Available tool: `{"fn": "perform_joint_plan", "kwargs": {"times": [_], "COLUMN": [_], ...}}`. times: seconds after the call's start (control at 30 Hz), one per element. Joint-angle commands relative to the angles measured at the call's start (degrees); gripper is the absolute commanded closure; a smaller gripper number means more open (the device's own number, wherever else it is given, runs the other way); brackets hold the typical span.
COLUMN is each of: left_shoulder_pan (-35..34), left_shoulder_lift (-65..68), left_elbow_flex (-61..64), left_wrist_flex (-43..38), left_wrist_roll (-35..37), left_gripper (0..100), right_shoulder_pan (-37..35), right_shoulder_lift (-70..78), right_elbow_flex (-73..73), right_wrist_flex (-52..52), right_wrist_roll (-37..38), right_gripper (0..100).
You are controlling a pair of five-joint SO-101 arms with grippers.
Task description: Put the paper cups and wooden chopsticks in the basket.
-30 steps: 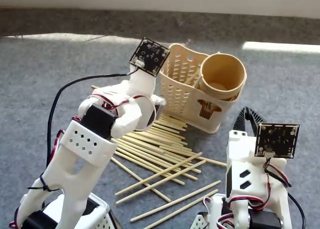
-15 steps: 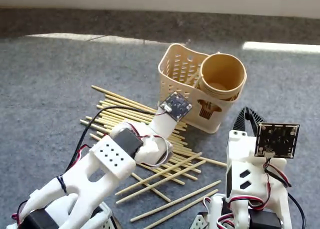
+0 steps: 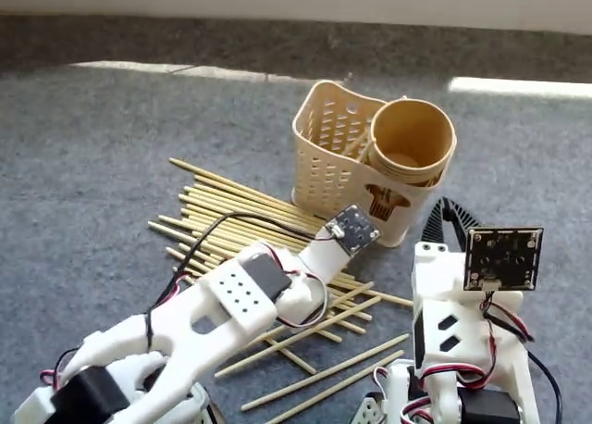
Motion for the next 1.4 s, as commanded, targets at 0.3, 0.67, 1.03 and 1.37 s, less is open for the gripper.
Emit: {"fn": "perform_joint_plan", "kwargs": {"times": [0.3, 0.67, 1.03, 1.37], "left_shoulder_pan": [1.4, 1.5, 0.9, -0.7], "left_shoulder_lift": [10.9, 20.6, 9.9, -11.0], "left_elbow_flex": [-6.4, -15.1, -16.0, -7.5], "left_wrist_flex": [-1.4, 3.3, 12.6, 13.0], "left_wrist_roll": [-1.9, -4.0, -8.5, -15.6], "left_gripper": [82, 100, 99, 99], "right_shoulder_pan": [-1.4, -1.4, -1.3, -1.3], "right_shoulder_lift": [-0.2, -0.2, -0.2, -0.2], "right_elbow_flex": [-0.1, -0.1, -0.1, 1.4], "right_wrist_flex": [-0.9, -0.9, -0.9, -1.4], "right_wrist_roll": [-0.4, -0.4, -0.4, -0.4], "right_gripper": [99.2, 99.2, 99.2, 99.2]}}
